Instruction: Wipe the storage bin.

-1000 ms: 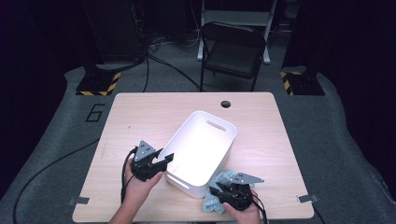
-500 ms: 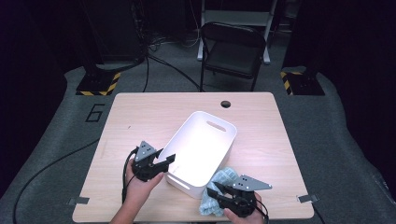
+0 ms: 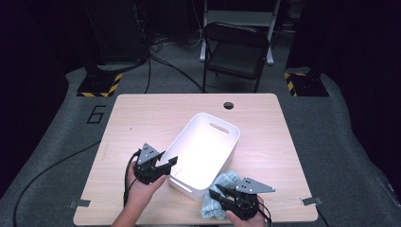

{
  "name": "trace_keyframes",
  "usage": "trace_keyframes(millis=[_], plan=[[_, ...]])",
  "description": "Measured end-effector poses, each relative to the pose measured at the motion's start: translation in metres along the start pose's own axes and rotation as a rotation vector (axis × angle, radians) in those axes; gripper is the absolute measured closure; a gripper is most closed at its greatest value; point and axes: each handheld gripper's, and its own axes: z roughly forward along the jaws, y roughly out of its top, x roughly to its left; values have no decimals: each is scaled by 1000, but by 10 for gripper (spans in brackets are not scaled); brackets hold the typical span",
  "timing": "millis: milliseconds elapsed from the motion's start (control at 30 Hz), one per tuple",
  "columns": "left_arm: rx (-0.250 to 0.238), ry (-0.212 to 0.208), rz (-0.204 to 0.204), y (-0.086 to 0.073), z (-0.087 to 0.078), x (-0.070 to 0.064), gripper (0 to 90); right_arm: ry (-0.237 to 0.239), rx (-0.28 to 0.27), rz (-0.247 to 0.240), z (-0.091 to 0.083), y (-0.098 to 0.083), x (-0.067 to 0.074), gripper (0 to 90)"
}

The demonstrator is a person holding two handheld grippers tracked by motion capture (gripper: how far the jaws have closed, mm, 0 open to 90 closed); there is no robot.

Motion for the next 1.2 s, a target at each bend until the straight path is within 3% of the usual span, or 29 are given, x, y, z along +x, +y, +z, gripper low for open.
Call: trace_keyframes(millis=[167,333,467,833,967,1200], plan=[[4,-3,2,0,0,1,540,-30,33,20,9,-12,-8,700],[2,-7,-5,0,0,2,536,-25,89,53,18,-21,-16,697],[-1,-8,-10,0,0,2,534,-29,133,49,24,-28,-17,696],[7,-11,-18,0,-1,4,511,-41,150,38,27,-28,-24,698],[10,-2,-30,0,-3,4,494,-89,132,44,30,-23,-32,698],[36,-51,-44,1,-6,7,485,-120,120,59,26,-19,-47,669]])
